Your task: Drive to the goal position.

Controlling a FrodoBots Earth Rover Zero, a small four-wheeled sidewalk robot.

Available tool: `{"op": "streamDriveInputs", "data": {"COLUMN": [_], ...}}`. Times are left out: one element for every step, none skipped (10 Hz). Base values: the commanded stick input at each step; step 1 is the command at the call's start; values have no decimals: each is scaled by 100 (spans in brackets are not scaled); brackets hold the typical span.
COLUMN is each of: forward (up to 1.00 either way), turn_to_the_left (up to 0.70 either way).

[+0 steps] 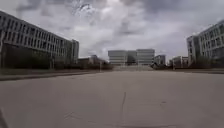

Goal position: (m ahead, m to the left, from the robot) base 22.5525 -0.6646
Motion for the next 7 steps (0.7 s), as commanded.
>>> {"op": "streamDriveInputs", "data": {"forward": [100,100,100,100,100,100,100], "turn_to_the_left": [0,0,0,0,0,0,0]}}
